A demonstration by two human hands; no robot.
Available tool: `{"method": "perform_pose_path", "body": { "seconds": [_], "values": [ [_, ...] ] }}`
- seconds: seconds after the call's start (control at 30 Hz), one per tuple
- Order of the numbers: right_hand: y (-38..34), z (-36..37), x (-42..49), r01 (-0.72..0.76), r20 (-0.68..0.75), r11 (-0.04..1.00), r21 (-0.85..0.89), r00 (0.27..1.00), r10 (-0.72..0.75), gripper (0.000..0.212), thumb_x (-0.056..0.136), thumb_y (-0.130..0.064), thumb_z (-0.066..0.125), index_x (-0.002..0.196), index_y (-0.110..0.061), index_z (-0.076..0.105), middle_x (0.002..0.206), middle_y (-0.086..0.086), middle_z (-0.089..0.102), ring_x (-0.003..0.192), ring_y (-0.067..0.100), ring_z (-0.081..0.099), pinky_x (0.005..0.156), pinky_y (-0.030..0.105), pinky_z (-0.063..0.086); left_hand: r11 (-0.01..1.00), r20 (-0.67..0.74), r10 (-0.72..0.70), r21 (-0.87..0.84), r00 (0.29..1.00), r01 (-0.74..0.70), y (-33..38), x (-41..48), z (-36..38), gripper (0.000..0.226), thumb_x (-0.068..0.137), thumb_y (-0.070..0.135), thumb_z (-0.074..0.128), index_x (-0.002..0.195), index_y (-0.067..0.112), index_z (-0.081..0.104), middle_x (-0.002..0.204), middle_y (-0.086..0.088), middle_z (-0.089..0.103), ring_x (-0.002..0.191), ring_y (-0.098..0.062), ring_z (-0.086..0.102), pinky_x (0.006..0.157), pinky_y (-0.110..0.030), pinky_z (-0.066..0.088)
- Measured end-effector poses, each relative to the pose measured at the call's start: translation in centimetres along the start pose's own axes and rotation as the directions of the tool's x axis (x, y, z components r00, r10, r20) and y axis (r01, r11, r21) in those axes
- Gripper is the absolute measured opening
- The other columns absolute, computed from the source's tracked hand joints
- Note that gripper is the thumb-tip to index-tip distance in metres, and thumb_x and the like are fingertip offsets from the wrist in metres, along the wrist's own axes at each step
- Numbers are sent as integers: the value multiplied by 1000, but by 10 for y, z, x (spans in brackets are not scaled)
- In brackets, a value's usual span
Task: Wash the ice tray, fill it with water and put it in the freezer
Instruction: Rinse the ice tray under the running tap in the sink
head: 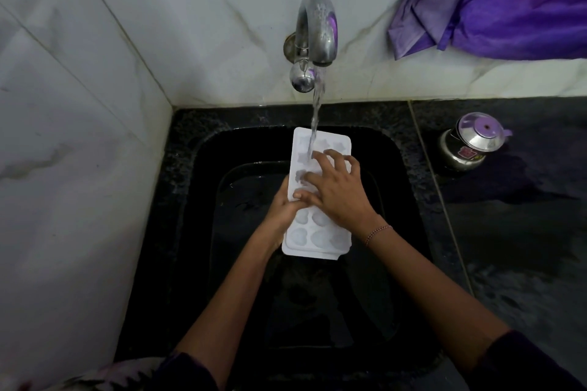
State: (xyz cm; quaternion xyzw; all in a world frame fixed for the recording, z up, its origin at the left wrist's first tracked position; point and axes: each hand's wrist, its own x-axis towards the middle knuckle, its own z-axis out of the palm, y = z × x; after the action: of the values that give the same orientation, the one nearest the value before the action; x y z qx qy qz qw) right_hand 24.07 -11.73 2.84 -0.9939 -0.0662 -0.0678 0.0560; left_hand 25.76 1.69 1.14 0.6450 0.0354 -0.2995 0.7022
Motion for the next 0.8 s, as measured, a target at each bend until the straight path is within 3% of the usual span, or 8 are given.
{"method": "perform_pose_path", "body": {
  "seconds": [0.1, 0.2, 0.33, 0.47, 0.6, 0.7, 0.8],
  "values": [
    [-1, 3, -2, -30, 18, 999, -34, 999, 30, 64, 86, -68, 21, 120, -29, 59, 136, 10, 48, 125, 34, 43, 98, 54, 34, 999, -35, 49, 19, 998, -48, 7, 1, -3, 51, 86, 15, 63, 128, 37, 47, 125, -2, 61, 112, -21, 62, 92, -41, 53],
    [-6, 9, -4, -20, 64, 1000, 10, 998, 19, 63, 88, -66, 16, 134, -34, 46, 140, 12, 44, 128, 34, 40, 96, 55, 35, 980, -51, 122, 164, 991, -112, 10, 1, -10, 54, 86, 22, 64, 133, 39, 42, 125, 7, 60, 112, -14, 60, 90, -36, 53],
    [-11, 19, -7, -34, 96, 998, 53, 995, 29, 61, 89, -64, 21, 131, -31, 51, 140, 9, 46, 127, 32, 41, 97, 52, 36, 898, -82, 187, 418, 979, -137, 4, -2, -20, 60, 91, 24, 60, 142, 36, 33, 124, 6, 60, 104, -12, 62, 82, -34, 56],
    [-19, 27, -17, -55, 103, 998, 23, 993, 52, 61, 91, -61, 22, 122, -24, 60, 134, 8, 52, 121, 30, 48, 93, 48, 40, 764, -90, 225, 634, 970, -118, 1, -7, -23, 68, 94, 26, 55, 150, 33, 18, 113, 4, 60, 94, -12, 60, 71, -19, 48],
    [-24, 28, -20, -71, 96, 997, -32, 993, 74, 51, 91, -51, 29, 115, -21, 63, 126, 6, 56, 114, 26, 50, 89, 45, 43, 568, -123, 265, 822, 956, -52, -2, -9, -23, 75, 91, 19, 53, 150, 33, 8, 112, -13, 65, 94, -28, 64, 81, -42, 54],
    [-27, 24, -18, -89, 116, 996, -10, 989, 89, 49, 90, -43, 27, 115, -17, 61, 122, 6, 56, 111, 26, 51, 88, 45, 43, 454, -154, 300, 891, 942, 1, -2, -11, -22, 78, 90, 16, 52, 151, 30, 6, 108, -16, 64, 93, -34, 63, 79, -45, 53],
    [-27, 22, -16, -124, 170, 987, 98, 980, 106, 42, 96, -34, 33, 127, -12, 51, 130, 9, 47, 119, 26, 43, 97, 41, 38, 506, -185, 313, 863, 932, 2, -2, -18, -26, 77, 90, 12, 51, 151, 29, 8, 108, -14, 64, 92, -31, 64, 78, -43, 54]
  ]
}}
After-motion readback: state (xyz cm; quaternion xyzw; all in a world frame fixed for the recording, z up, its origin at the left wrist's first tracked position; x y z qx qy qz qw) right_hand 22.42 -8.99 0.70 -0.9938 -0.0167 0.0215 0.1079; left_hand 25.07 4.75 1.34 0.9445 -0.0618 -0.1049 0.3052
